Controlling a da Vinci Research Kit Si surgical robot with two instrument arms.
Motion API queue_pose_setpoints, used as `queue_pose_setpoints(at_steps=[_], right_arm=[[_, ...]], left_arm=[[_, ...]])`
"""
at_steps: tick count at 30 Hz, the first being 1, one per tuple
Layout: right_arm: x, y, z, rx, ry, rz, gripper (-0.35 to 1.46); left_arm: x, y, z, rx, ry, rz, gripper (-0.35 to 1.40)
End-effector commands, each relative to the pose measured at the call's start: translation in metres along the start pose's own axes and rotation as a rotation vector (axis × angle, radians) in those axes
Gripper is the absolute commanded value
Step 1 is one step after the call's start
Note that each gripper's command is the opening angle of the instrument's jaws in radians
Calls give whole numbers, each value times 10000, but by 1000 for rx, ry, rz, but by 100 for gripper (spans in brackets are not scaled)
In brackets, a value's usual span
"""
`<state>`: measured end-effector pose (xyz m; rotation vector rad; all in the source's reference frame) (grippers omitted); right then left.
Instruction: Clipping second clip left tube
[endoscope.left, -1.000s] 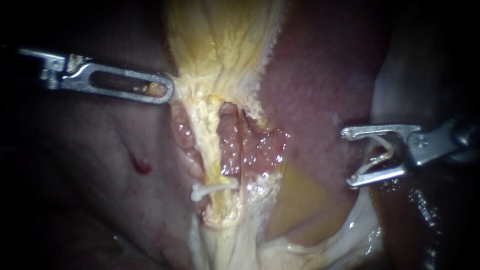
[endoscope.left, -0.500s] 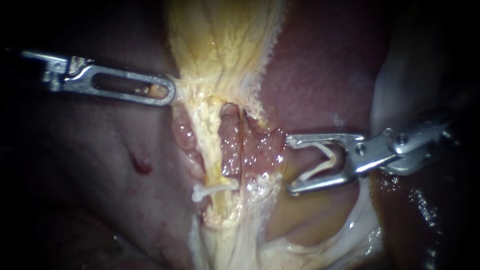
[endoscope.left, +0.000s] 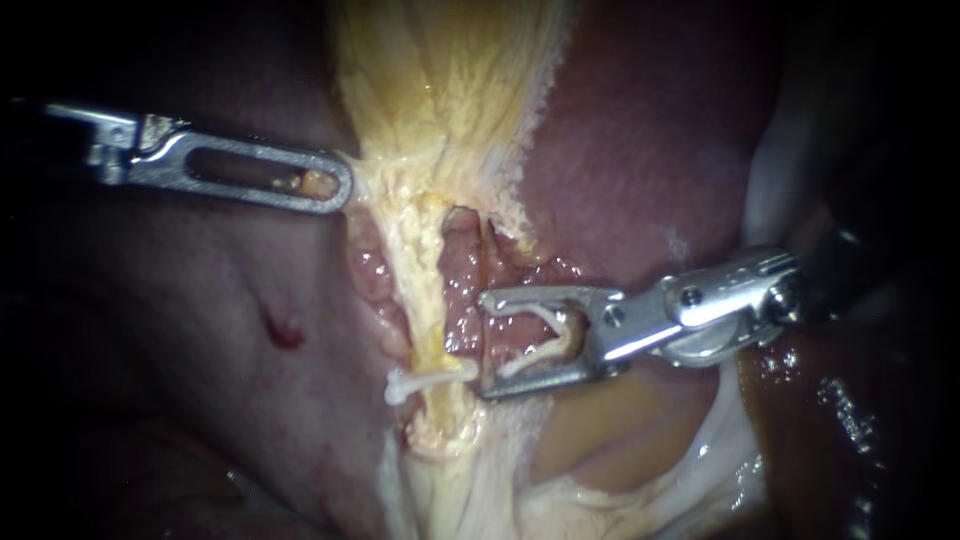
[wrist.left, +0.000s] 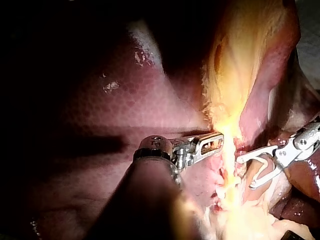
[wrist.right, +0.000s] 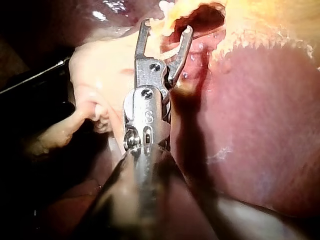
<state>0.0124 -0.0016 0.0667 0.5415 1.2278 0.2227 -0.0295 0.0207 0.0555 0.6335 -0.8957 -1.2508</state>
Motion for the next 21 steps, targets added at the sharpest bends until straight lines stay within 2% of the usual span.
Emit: queue_pose_setpoints(at_steps=[1,14,21], right_arm=[[-2,1,2,-1,0,5,50],[-38,21,22,12,5,71,50],[-41,23,25,48,29,98,49]], left_arm=[[0,0,0,0,0,0,-35],[0,-1,0,2,1,0,-35],[0,-1,0,2,1,0,-35]])
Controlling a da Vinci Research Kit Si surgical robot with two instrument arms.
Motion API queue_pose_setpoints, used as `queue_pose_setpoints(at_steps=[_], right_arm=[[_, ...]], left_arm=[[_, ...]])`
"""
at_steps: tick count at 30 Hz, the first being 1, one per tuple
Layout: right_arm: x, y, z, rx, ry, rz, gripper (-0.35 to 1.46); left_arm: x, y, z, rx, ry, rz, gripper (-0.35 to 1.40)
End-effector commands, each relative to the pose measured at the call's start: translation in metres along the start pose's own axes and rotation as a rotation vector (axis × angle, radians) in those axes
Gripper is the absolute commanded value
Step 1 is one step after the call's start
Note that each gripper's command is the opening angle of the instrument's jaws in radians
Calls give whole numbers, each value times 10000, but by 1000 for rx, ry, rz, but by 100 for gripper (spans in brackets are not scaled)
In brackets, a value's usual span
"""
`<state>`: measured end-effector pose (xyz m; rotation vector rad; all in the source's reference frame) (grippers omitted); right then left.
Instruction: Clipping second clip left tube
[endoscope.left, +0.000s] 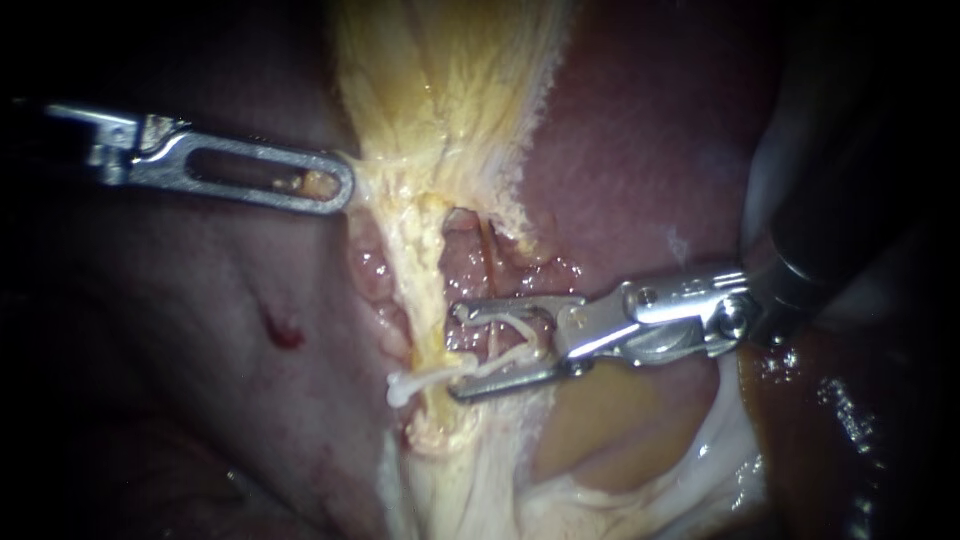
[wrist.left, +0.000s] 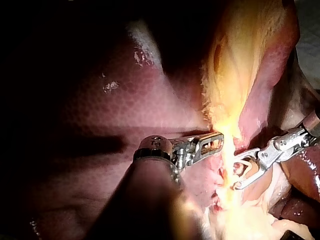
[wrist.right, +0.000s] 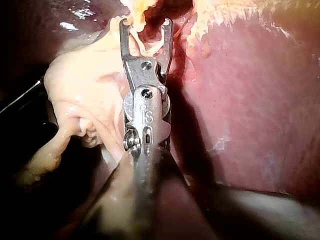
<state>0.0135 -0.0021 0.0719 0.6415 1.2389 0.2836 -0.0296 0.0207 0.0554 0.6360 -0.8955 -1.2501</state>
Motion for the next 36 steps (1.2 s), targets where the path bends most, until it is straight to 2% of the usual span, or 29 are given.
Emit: queue_pose_setpoints(at_steps=[1,11,17,28,32,36], right_arm=[[1,-1,3,5,7,10,49],[11,-3,23,63,70,57,48],[15,-7,45,96,86,70,48],[14,-8,85,163,121,93,49],[13,-9,89,178,128,98,49],[14,-15,86,189,136,96,49]], left_arm=[[0,0,0,0,0,0,-35],[0,0,0,0,0,0,-35],[0,0,1,0,-1,0,-35],[0,0,2,2,1,0,-35],[0,0,3,2,1,0,-35],[0,0,3,2,1,0,-35]])
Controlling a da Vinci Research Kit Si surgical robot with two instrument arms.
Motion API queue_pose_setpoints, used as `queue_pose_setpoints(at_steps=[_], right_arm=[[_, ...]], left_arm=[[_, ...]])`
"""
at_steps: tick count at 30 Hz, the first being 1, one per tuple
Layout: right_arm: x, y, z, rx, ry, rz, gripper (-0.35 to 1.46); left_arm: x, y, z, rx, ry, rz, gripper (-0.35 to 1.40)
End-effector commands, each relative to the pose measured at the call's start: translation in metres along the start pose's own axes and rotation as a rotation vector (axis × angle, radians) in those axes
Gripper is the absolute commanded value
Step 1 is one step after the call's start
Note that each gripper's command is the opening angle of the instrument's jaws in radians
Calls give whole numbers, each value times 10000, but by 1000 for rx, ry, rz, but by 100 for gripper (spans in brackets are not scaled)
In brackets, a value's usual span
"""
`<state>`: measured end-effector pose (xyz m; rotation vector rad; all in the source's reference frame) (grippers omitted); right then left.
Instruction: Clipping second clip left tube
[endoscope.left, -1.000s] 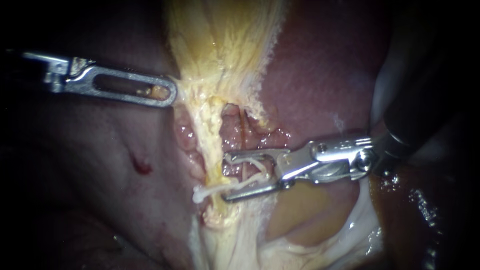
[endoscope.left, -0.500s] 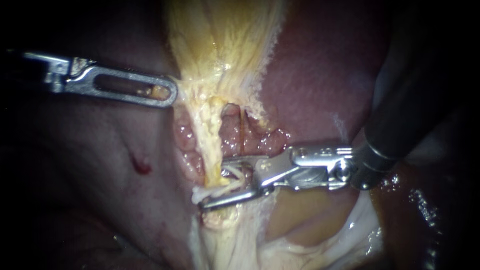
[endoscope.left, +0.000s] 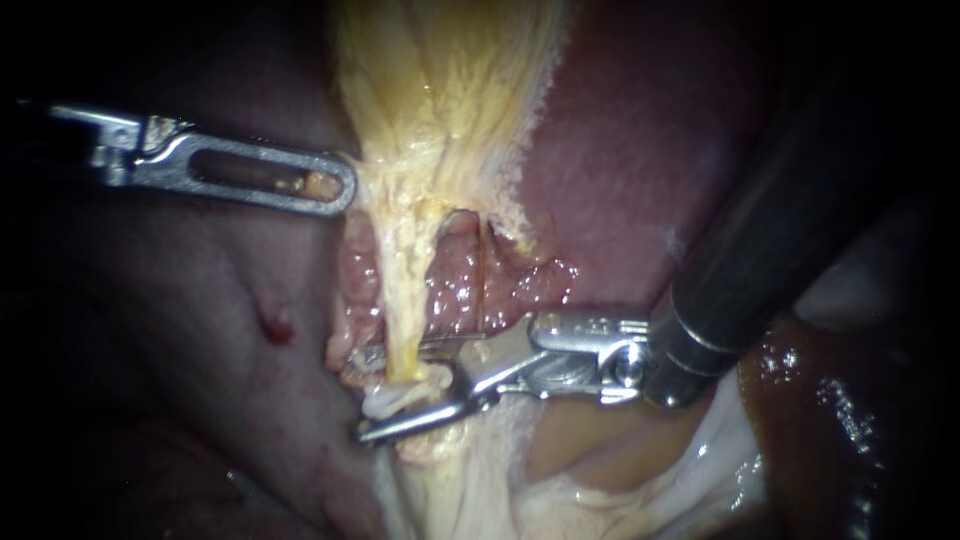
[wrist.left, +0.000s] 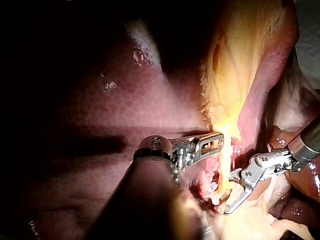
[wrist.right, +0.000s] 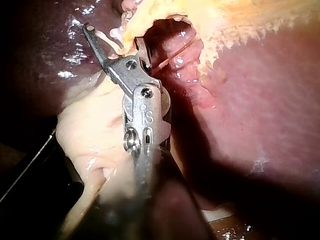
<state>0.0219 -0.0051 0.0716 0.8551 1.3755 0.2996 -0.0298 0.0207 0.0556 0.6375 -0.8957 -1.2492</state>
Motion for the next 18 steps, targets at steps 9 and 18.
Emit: queue_pose_setpoints(at_steps=[9,18], right_arm=[[9,-33,1,116,23,-6,49],[17,-54,5,185,38,-7,48]], left_arm=[[0,1,0,1,1,0,-35],[0,2,0,1,1,1,-35]])
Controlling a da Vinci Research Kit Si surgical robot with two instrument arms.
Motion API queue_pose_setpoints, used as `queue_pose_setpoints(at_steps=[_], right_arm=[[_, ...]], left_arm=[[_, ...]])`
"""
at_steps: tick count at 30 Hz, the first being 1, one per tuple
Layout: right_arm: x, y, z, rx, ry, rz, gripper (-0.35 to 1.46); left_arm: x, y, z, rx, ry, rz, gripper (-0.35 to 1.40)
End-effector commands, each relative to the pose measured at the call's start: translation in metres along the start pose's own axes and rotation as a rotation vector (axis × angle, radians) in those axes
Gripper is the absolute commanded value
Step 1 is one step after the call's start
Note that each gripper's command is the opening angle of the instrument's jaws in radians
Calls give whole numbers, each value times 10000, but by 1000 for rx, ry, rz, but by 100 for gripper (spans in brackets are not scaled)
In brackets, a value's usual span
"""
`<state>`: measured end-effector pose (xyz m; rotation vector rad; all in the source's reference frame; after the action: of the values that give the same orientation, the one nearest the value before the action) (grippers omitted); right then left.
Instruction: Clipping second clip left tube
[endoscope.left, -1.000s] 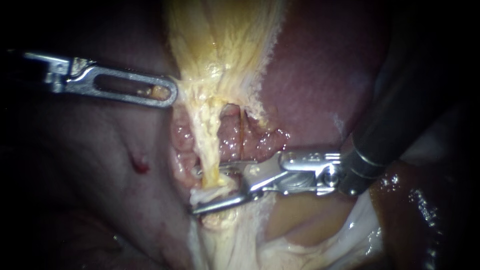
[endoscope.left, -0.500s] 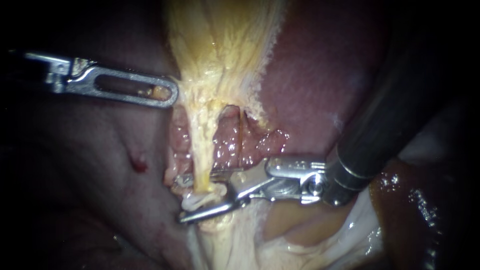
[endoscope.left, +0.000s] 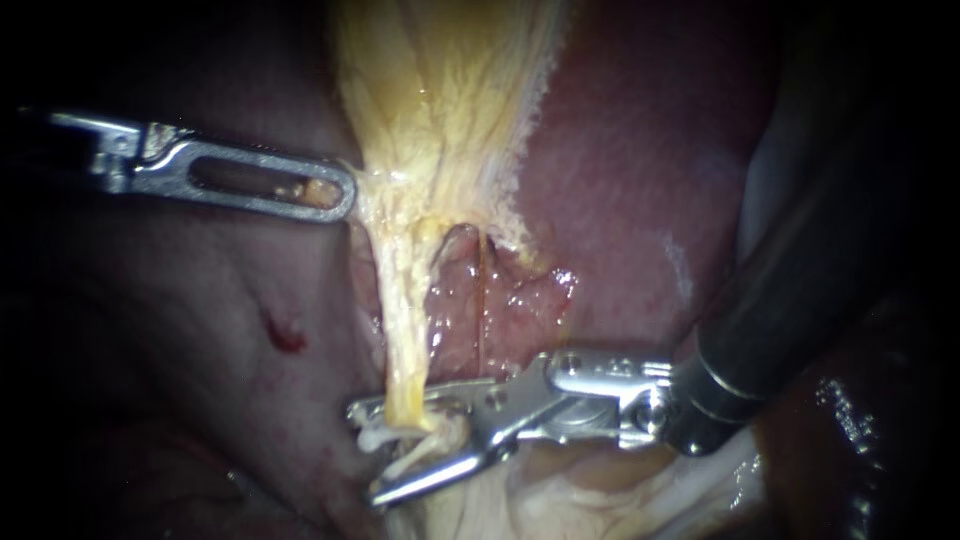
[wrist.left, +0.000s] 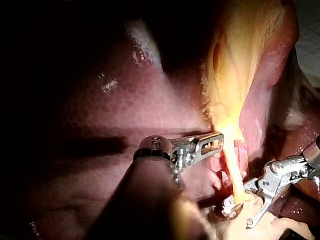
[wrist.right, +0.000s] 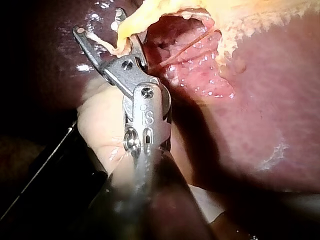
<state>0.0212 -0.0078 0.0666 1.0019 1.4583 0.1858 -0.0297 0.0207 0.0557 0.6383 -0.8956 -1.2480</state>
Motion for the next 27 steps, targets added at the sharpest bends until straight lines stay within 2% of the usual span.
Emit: queue_pose_setpoints(at_steps=[1,6,13,20,25,27], right_arm=[[1,0,-1,0,0,0,48],[1,0,-4,2,0,1,45],[0,3,-9,5,-1,0,26],[-3,7,-14,-38,5,-1,0],[-4,7,-16,-38,7,28,-35],[-5,7,-16,-32,8,58,-35]], left_arm=[[0,0,0,0,0,0,-35],[0,1,1,0,0,0,-35],[0,1,1,0,0,0,-35],[0,1,1,0,-1,1,-35],[0,2,2,0,-1,1,-35],[0,2,2,0,-1,1,-35]])
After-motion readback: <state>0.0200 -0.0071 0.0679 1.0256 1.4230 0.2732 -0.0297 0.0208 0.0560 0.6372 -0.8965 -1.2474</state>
